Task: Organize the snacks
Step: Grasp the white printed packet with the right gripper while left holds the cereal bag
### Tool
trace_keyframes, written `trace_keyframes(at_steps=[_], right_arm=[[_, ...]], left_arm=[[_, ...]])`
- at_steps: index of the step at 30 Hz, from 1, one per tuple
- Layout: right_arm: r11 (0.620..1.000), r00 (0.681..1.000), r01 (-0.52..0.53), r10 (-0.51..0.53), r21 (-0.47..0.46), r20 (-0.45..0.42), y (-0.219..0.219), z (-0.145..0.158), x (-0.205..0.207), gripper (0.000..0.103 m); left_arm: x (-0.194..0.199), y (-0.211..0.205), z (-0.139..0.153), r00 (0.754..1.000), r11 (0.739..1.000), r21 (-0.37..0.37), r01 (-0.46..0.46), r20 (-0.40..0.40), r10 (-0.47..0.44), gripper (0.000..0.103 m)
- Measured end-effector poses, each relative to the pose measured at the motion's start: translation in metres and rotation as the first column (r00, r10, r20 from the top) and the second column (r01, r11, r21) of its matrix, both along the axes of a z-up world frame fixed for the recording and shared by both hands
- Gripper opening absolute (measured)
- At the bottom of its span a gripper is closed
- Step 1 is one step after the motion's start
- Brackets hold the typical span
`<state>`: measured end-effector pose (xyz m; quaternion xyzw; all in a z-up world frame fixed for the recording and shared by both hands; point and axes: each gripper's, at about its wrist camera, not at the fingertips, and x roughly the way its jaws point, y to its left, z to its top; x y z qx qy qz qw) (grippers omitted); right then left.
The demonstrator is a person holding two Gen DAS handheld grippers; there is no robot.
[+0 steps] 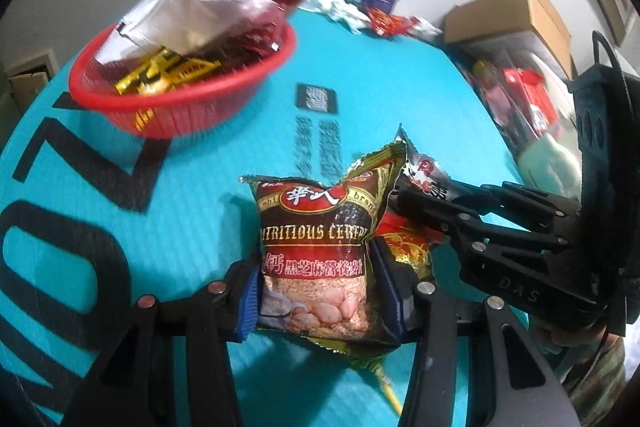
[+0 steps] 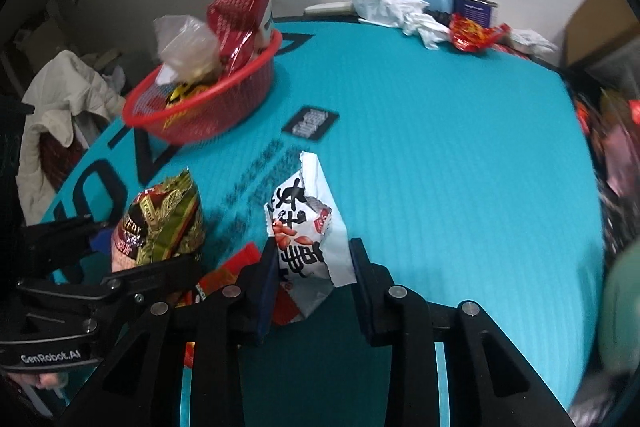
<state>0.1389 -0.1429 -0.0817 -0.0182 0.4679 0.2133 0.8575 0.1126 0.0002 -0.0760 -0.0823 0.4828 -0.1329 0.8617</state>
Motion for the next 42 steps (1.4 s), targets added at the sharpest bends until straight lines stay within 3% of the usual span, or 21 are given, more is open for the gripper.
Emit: trace_keyframes(at_steps=[12,21,22,23,25,27,36,39,40,42], right_arm=[[0.998,0.998,0.064,-0.064,-0.003,-0.021,-0.026,0.005,-0.073,0.033],[0.996,0.996,0.085,-0.085,-0.007,-0.027,-0.03,0.006,-0.095,0.035],[0.996,0.996,0.085,-0.085,-0.006,-0.026,-0.03,0.005,-0.095,0.04],[0.996,0.996,0.085,-0.085,-0.003,-0.029,-0.03,0.005,-0.094,0.052],[0.996,0.995,0.09,-0.09,-0.005,-0.031,-0.031,0.004,-0.092,0.063],[0.996,0.996,0.087,-0.087,-0.019,-0.026,-0.031,0.003,-0.089,0.067],[0.996,0.998,0.062,-0.062,-0.063,0.015,-0.027,0.001,-0.086,0.065],[0.998,0.999,0.045,-0.044,-0.047,0.025,-0.026,0.0,-0.088,0.05],[0.999,0.999,0.039,-0.039,-0.037,0.023,-0.026,0.0,-0.089,0.039],[0.998,0.999,0.039,-0.037,-0.04,0.03,-0.025,0.0,-0.089,0.036]], left_arm=[[-0.053,-0.023,0.005,0.993,0.994,-0.004,0.114,-0.042,-0.114,0.048],[-0.058,-0.028,0.002,0.991,0.992,0.002,0.123,-0.06,-0.123,0.048],[-0.057,-0.028,0.001,0.99,0.992,0.001,0.123,-0.066,-0.122,0.048],[-0.056,-0.028,0.0,0.99,0.993,0.0,0.121,-0.075,-0.121,0.048],[-0.055,-0.029,-0.002,0.99,0.993,-0.002,0.119,-0.07,-0.119,0.049],[-0.055,-0.031,-0.002,0.991,0.992,0.012,0.122,-0.063,-0.121,0.049],[-0.053,-0.037,-0.003,0.991,0.991,0.053,0.123,-0.054,-0.121,0.05],[-0.052,-0.04,-0.003,0.991,0.989,0.076,0.128,-0.042,-0.125,0.05],[-0.052,-0.041,-0.003,0.991,0.988,0.08,0.129,-0.037,-0.126,0.05],[-0.053,-0.04,-0.003,0.991,0.988,0.08,0.129,-0.028,-0.127,0.05]])
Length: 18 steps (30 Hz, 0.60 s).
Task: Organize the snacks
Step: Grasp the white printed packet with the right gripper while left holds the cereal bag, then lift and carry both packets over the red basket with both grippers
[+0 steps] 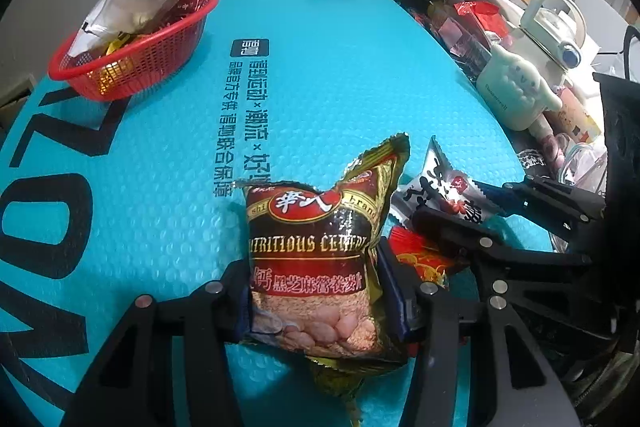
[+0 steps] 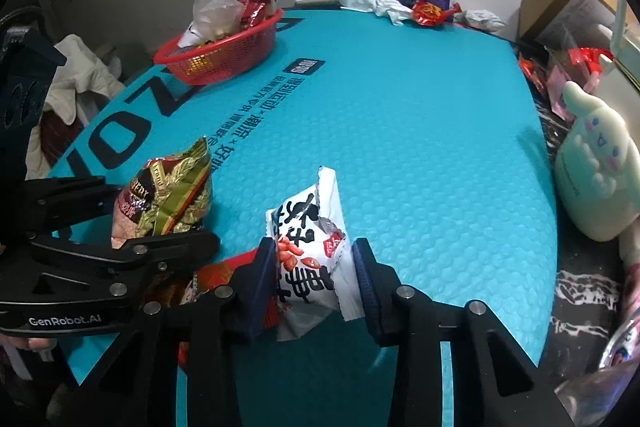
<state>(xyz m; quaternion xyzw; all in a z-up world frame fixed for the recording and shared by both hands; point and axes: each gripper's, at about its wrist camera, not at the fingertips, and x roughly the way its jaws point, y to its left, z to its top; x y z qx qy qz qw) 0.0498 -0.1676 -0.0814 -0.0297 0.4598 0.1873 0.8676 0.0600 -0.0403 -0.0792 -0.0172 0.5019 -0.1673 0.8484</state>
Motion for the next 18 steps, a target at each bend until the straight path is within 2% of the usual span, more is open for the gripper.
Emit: trace_keyframes(at_steps=[9,18], right_arm=[[0.999,0.998,0.047,-0.047,0.02,0.035,-0.012,0.009,-0.006,0.033],[0.996,0.994,0.072,-0.076,0.054,0.078,-0.017,0.029,-0.023,0.033]], left_arm=[[-0.005,0.004,0.003,1.0,1.0,-0.015,-0.005,0.012,0.005,0.049],[-0.021,0.011,0.028,0.997,0.998,-0.055,-0.011,0.079,0.015,0.049]])
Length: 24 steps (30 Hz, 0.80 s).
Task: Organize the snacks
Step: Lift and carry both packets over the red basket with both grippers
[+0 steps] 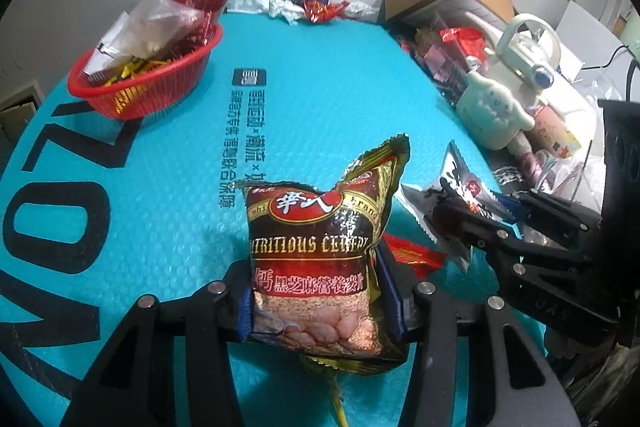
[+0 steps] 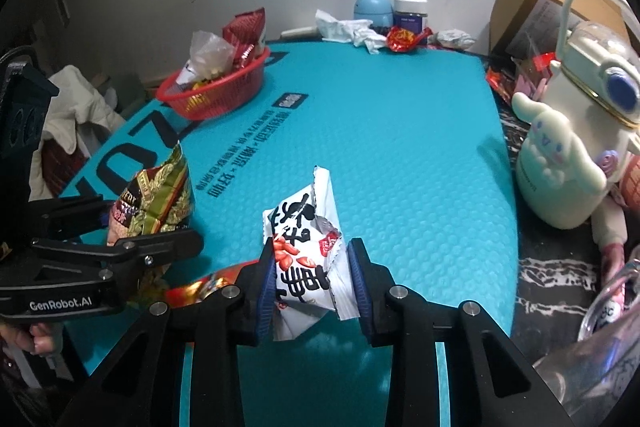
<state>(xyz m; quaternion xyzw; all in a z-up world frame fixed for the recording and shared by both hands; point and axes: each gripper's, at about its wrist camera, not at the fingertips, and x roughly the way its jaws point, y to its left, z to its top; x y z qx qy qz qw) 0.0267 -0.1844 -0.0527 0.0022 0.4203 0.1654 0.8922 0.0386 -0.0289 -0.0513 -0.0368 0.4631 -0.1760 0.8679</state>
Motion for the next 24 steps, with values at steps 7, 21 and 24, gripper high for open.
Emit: trace_keyframes(at_steps=[7,21,24], right_arm=[[0.999,0.999,-0.016,0.015,0.03,0.038,0.006,0.016,-0.019,0.033],[0.992,0.987,-0.114,0.107,0.058,0.117,0.028,0.055,-0.028,0.033],[0.989,0.982,-0.136,0.128,0.05,0.141,0.033,0.066,-0.023,0.033]], left_arm=[[-0.017,0.004,0.021,0.998,1.0,-0.017,-0.017,0.059,0.018,0.049],[-0.04,0.022,0.063,0.983,0.997,-0.044,-0.065,0.167,0.072,0.049],[-0.038,0.029,0.074,0.978,0.996,-0.052,-0.078,0.19,0.087,0.049]])
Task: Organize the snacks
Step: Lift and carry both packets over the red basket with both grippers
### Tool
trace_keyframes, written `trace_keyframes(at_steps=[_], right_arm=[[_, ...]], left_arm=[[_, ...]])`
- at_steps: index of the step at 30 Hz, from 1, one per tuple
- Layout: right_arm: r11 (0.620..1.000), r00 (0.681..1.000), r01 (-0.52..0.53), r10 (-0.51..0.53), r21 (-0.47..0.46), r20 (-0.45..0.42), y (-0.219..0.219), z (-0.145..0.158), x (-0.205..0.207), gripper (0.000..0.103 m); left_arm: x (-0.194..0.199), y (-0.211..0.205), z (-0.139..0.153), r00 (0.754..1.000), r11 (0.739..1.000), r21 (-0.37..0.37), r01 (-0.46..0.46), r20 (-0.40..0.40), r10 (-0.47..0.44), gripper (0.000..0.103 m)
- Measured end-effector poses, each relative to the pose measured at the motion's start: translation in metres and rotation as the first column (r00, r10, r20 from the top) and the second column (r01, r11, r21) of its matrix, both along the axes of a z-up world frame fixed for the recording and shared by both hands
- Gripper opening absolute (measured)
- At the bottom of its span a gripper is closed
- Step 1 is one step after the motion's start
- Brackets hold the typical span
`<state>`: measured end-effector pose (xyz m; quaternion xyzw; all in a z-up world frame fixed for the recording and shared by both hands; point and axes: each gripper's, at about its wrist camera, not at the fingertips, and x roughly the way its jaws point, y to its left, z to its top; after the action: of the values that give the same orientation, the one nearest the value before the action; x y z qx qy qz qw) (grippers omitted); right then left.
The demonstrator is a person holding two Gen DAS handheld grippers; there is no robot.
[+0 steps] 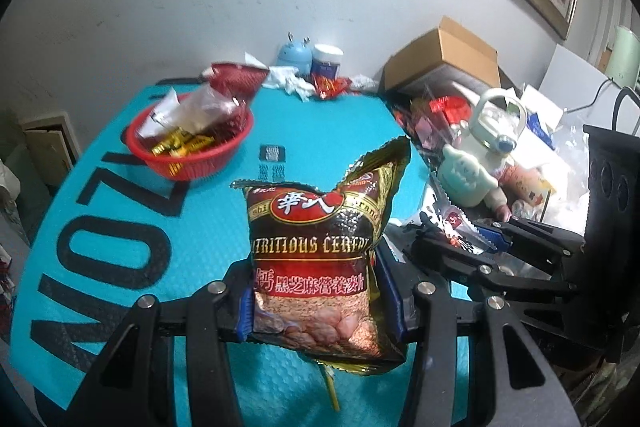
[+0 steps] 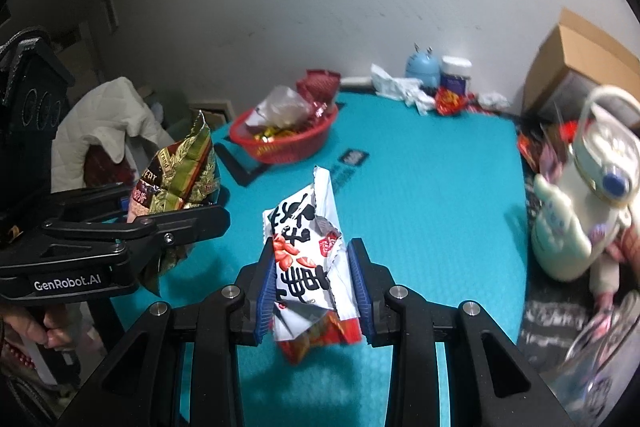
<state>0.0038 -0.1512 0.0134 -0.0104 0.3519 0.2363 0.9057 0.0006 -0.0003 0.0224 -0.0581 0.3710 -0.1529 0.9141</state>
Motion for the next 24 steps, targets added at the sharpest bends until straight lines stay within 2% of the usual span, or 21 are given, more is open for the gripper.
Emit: trace_keyframes(at_steps=[13,24], right_arm=[[0.998,0.994,-0.052,0.053,-0.017,0.096,0.029,0.043,0.041,0.033],[0.997,0.987,-0.067,0.072,-0.039,0.142,0.059,0.062,0.103,0.033]], left_arm=[[0.034,0.044,0.045,0.99,0.997,-0.019,-0.079,0.114,0.081,0.049],[0.086,0.081,0.067,0.972,0.99,-0.025,-0.14,0.187,0.142,0.049]])
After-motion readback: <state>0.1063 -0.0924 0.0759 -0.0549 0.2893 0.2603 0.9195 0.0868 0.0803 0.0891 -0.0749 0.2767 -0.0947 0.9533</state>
